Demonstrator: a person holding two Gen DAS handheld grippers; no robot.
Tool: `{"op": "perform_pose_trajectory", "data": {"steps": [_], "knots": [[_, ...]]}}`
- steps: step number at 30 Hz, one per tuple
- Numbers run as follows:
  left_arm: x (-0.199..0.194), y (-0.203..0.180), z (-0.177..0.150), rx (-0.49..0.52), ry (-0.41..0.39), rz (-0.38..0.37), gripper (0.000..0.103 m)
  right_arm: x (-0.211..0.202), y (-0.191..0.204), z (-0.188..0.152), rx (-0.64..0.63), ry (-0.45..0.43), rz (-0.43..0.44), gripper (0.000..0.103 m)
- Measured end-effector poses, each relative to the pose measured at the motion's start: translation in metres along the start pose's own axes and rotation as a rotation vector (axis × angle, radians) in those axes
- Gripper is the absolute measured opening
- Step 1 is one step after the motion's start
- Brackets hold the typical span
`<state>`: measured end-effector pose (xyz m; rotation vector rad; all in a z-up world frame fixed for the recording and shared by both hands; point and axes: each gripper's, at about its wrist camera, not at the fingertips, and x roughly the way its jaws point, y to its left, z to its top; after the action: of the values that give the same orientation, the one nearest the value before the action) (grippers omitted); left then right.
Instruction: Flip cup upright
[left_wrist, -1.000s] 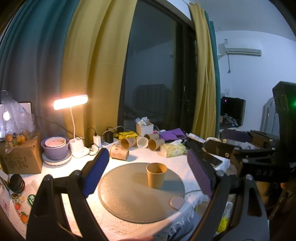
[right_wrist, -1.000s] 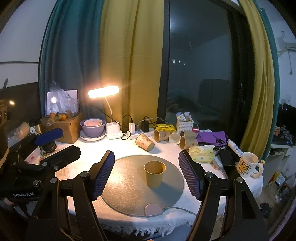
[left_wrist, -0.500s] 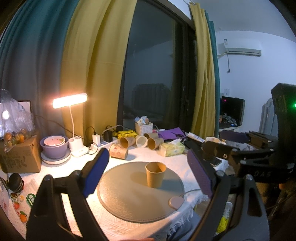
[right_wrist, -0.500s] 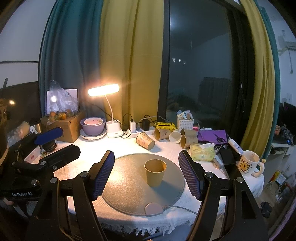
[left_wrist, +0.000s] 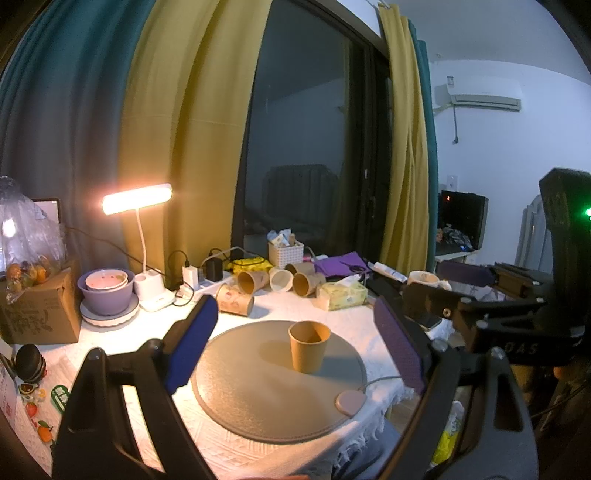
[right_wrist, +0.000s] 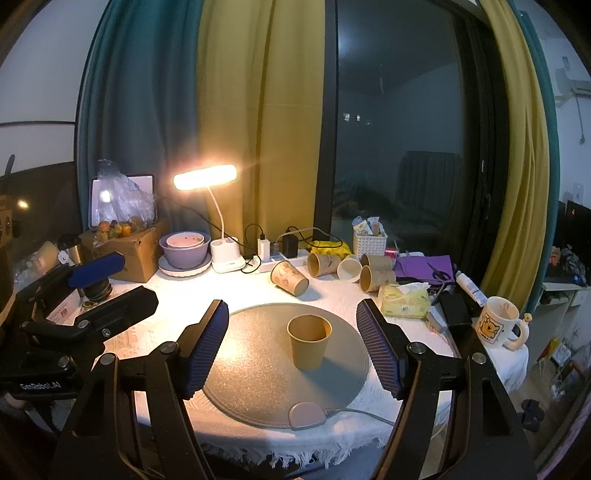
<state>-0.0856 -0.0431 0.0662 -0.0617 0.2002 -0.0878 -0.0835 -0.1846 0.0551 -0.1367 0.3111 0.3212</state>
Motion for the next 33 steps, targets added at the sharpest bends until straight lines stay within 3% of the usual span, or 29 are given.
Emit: {"op": "perform_pose_trajectory", "data": {"steps": [33], "knots": [[-0.0009,-0.0090,-0.0042,-0.002,0.009,-0.003,0.087,0.0017,0.0006,-0.0058,0.002,0.012,0.000,0.075]]}}
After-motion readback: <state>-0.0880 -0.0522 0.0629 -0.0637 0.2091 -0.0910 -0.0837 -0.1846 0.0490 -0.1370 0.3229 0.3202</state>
